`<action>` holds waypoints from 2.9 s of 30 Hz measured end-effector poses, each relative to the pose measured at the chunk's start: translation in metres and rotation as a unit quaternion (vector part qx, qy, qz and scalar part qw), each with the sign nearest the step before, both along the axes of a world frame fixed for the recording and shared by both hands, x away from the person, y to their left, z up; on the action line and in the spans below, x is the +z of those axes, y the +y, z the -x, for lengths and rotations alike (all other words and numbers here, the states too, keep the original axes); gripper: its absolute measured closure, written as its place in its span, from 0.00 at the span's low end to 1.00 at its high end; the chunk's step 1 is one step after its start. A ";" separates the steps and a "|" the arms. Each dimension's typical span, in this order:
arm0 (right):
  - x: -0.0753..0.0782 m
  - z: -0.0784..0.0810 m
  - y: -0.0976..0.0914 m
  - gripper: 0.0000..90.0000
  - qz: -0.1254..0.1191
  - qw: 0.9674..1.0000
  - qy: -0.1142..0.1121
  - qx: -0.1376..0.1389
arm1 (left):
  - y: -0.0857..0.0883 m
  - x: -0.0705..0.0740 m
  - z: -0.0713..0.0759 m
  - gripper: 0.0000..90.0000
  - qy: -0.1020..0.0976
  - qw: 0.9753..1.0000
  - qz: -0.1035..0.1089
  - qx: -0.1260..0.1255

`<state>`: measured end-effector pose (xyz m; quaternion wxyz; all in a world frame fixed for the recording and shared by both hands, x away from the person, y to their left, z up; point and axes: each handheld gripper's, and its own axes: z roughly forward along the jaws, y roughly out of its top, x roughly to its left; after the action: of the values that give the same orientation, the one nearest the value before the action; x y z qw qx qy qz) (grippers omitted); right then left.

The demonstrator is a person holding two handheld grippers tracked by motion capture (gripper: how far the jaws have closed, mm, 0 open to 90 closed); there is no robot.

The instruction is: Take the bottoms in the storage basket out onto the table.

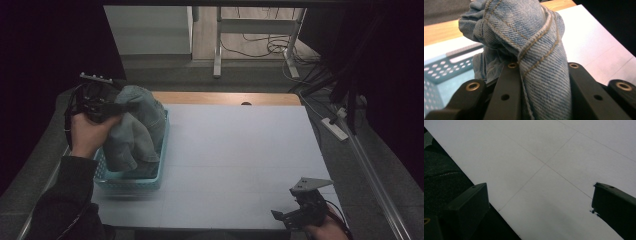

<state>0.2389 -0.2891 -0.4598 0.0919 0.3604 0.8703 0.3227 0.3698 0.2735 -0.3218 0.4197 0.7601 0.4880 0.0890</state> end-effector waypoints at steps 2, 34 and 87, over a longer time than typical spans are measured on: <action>0.000 0.000 0.000 0.01 0.000 1.000 0.001 -0.001 | -0.005 0.005 -0.001 0.86 -0.004 1.000 0.001 -0.006; 0.000 0.000 0.000 0.01 -0.001 1.000 -0.001 0.002 | -0.054 0.066 -0.011 0.86 -0.040 0.997 0.013 -0.068; 0.001 0.001 -0.001 0.01 -0.005 1.000 0.001 0.005 | -0.192 0.073 -0.029 0.85 -0.036 0.979 -0.007 -0.199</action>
<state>0.2377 -0.2901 -0.4593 0.0878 0.3571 0.8703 0.3276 0.3984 0.0815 -0.2491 0.4406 0.8413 0.3113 0.0347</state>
